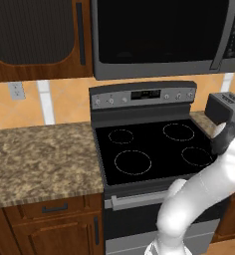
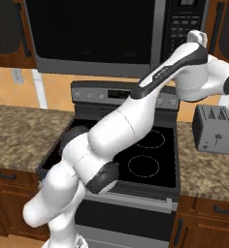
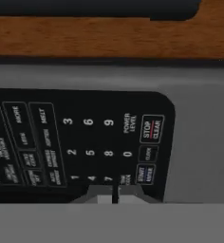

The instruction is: Open the microwave, place the bowl with waffle inside the microwave, then close the microwave door and turn it on.

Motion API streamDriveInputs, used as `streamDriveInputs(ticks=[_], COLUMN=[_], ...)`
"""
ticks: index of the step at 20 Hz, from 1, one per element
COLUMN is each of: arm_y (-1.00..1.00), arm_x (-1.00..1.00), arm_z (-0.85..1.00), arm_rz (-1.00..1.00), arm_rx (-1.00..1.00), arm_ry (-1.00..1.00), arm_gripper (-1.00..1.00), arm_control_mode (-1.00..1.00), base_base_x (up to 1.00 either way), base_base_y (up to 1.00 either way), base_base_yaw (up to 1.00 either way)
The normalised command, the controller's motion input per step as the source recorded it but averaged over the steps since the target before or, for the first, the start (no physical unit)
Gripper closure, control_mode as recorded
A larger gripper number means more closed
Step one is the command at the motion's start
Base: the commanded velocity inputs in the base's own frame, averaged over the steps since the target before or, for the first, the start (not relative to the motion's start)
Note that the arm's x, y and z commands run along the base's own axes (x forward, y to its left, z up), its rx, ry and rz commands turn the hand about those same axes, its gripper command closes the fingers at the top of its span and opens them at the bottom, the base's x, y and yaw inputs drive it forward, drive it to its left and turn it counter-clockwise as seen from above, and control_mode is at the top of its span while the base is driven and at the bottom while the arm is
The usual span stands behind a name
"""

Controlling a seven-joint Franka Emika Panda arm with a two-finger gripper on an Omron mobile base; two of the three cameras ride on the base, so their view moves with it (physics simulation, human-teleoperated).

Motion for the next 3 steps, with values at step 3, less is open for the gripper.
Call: streamDriveInputs(ticks=[3], arm_y=[0.18], arm_x=[-1.0], arm_z=[-0.04], arm_rz=[0.02], arm_rx=[-0.04], arm_ry=[-0.11], arm_gripper=[1.0], arm_control_mode=[-1.0], base_base_x=[0.0], base_base_y=[0.0], base_base_yaw=[0.0])
